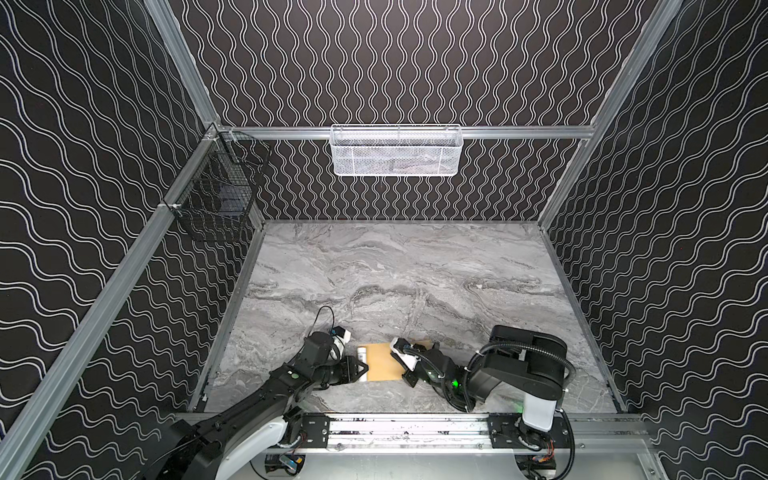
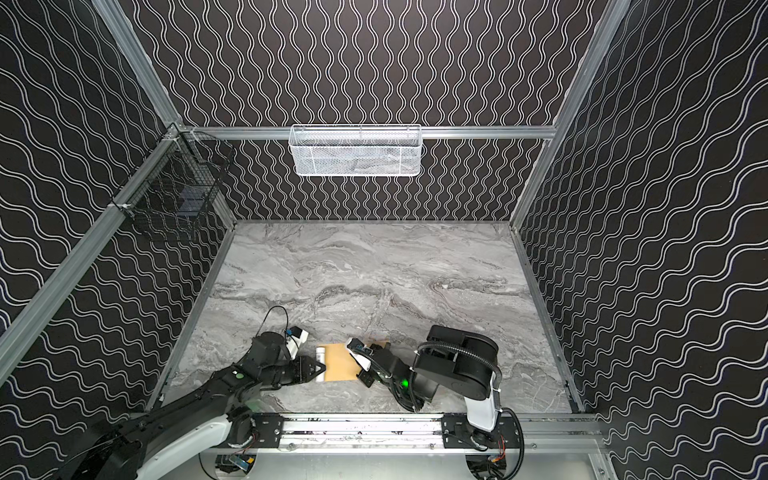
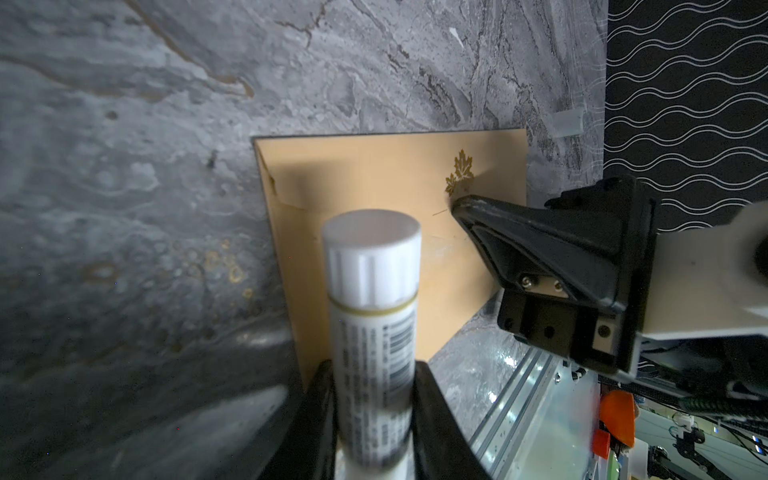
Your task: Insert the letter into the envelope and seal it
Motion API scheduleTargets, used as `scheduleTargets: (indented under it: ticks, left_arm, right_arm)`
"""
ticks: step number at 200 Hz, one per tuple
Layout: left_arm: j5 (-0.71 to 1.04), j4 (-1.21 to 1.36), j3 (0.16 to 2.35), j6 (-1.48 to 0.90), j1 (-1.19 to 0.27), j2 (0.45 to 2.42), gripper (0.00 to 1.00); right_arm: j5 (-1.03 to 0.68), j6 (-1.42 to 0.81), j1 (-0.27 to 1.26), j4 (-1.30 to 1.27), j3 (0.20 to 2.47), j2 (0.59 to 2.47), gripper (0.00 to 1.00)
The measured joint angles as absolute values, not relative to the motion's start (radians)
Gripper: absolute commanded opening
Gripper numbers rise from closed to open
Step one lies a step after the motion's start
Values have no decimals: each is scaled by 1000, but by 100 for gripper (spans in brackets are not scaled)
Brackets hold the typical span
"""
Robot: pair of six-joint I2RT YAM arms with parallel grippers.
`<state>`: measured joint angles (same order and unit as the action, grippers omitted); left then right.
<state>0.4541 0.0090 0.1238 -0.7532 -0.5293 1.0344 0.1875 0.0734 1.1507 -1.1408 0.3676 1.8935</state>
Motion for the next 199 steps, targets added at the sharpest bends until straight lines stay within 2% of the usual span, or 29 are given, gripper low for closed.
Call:
scheduleTargets:
  ticks: [86,130,199]
  left_arm:
    - [453,4,118,-753,-529,1017,0]
    - [452,-1,118,-753,-529,1014,0]
    - [450,-2,118,-754,-529,1015,0]
  right_arm:
    - [143,75,1184,-1086,300,1796,0]
    - [144,116,1184,-932,332,1680,0]
    - [168,76,1228,-998,303,1752,0]
